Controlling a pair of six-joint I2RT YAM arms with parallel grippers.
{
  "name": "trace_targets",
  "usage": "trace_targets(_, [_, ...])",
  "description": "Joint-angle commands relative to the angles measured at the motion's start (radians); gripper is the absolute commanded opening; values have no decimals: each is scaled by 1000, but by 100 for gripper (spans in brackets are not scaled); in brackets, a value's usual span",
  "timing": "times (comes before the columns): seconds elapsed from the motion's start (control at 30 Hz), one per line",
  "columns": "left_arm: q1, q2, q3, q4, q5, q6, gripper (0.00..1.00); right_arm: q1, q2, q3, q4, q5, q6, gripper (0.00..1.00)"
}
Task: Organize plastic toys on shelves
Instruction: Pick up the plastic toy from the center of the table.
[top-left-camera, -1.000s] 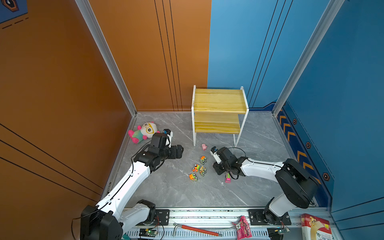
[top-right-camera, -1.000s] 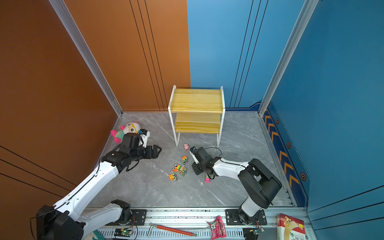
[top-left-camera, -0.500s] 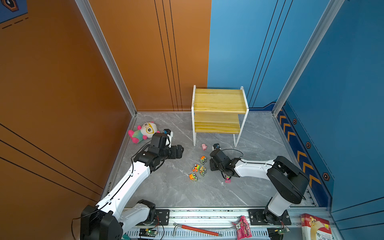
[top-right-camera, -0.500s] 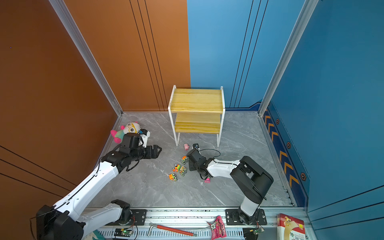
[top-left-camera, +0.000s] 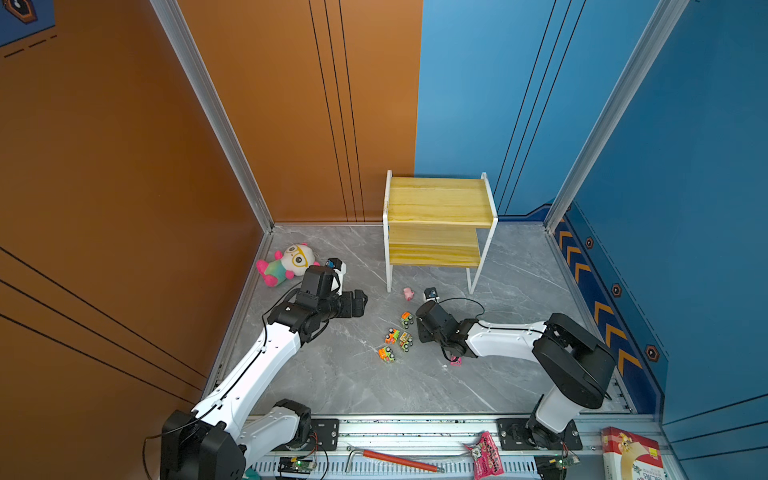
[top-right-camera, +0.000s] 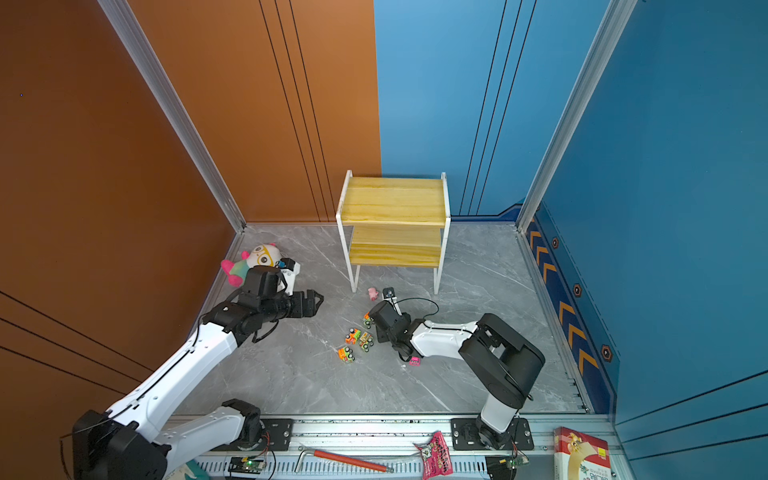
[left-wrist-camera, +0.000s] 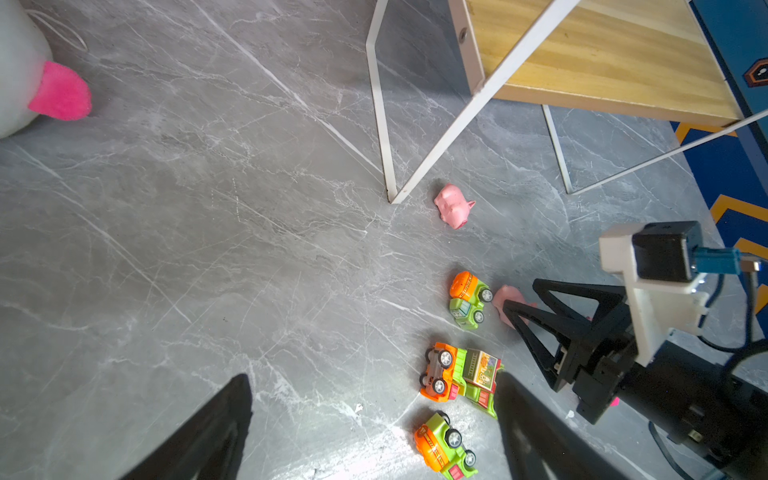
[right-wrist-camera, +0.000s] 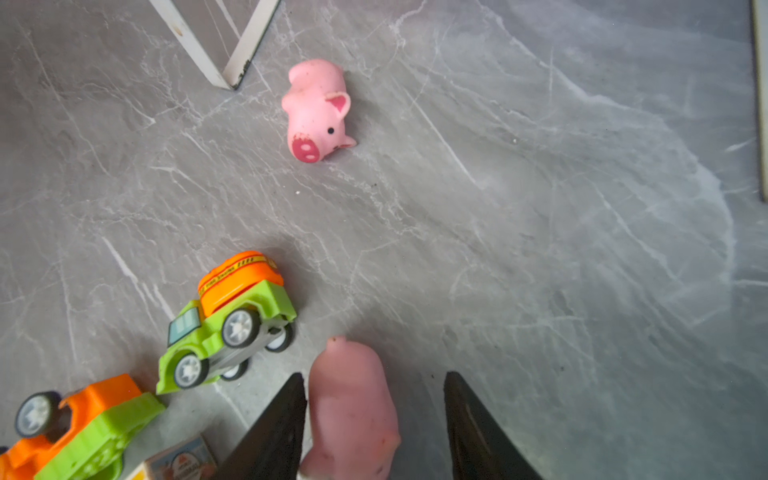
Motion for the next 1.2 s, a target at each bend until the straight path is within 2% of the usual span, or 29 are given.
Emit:
trace_targets(0.0, [5, -19, -10, 17, 18, -4, 92, -3, -60, -55, 91, -4, -92, 58])
trace_targets(0.3, [4, -22, -12, 16, 17, -5, 92, -9, -80, -188, 351, -82, -212, 67])
trace_targets(0.43, [5, -25, -14, 17, 15, -5, 92, -34, -63, -223, 443, -121, -242, 67])
trace_targets(0.7, [5, -26, -14, 18, 11, -1, 92, -71, -15, -248, 540, -172, -271, 62])
trace_targets(1.17, [5, -19, -12, 17, 14, -1, 92, -82, 46, -274, 570, -198, -256, 53])
